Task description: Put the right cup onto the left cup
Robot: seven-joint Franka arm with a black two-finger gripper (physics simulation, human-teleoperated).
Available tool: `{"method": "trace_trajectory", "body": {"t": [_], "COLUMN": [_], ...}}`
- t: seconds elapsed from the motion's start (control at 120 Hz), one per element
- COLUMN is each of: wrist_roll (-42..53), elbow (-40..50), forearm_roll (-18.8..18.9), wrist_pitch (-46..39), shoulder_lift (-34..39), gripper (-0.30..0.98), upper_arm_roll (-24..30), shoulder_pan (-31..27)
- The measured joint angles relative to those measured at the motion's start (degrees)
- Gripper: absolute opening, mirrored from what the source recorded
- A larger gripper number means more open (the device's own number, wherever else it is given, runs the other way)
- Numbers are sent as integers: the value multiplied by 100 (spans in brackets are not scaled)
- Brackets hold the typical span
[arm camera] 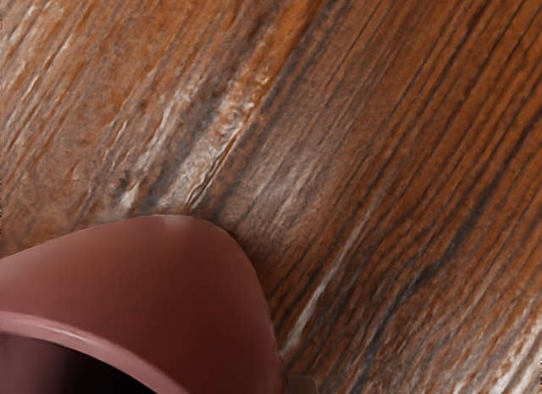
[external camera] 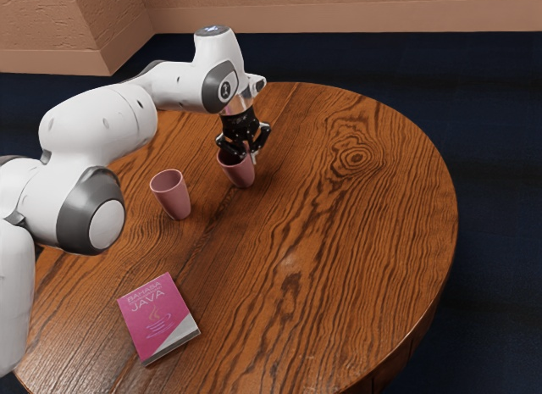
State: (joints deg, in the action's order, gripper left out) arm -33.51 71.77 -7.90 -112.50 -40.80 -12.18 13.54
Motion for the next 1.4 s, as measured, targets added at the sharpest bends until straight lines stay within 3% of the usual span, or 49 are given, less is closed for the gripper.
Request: {"method": "trace_trajectory", "body": {"t": [0.258,0.575,0.825,1.4], "wrist_roll": [-102,-260,-363,-518], "elbow": [-1,1524,1318,1356], "forearm_roll": [221,476,592,569], "wrist_pitch": [275,1399,1752,1647], "shoulder_lift": [401,2443,2194,2145], "gripper": [-7,-9,-10,-10], "upper_arm_roll": [-5,-2,11,15], "shoulder_pan": [50,15,-588,-787]}}
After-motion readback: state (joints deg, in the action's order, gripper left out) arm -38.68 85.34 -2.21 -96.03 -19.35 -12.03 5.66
